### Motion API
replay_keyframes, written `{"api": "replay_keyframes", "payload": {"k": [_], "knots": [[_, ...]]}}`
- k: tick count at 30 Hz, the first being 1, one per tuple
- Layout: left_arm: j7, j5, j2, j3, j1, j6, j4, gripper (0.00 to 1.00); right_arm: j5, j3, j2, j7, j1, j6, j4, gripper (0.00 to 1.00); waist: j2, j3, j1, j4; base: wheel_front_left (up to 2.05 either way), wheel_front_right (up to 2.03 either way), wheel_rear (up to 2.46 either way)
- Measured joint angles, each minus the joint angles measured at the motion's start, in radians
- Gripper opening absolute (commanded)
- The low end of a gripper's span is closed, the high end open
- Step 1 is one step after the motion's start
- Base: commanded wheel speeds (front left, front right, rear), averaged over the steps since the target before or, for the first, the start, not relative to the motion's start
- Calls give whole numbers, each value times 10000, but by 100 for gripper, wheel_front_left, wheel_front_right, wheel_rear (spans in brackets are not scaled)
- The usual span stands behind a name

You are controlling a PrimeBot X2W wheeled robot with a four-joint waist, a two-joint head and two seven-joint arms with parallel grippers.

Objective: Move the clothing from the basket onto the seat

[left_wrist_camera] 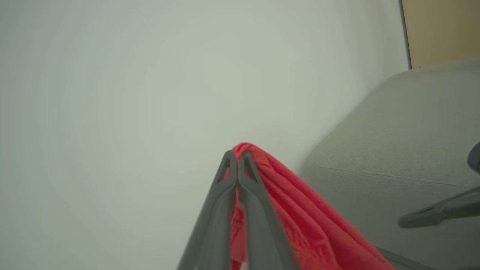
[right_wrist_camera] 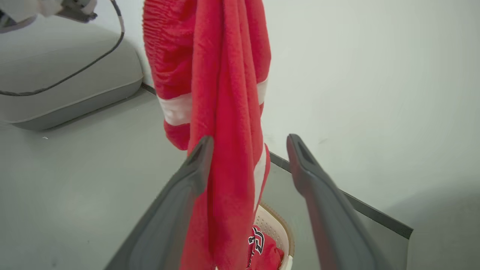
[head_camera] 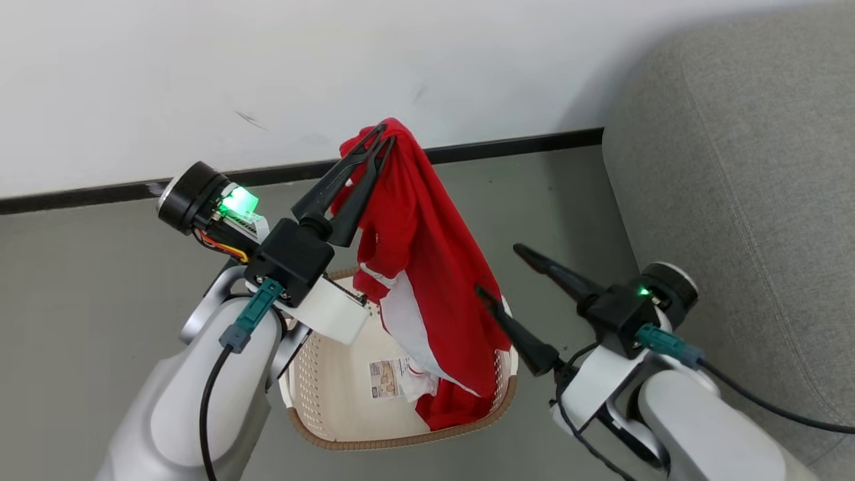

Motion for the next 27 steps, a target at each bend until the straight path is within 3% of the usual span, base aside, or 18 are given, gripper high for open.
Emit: {"api": "replay_keyframes", "payload": {"k": [14,27], "knots": [[324,-316,-299,-510,-37,-173,46,0,426,1028,-44,-2,-279,2,512,100,0,-1164,0,205,0,0,0],[675,-493,-466,-892,-37,-251,33,0,1066,1904,355,0,-384,8,1020,100,0,-1695,0,463,0,0,0]]}}
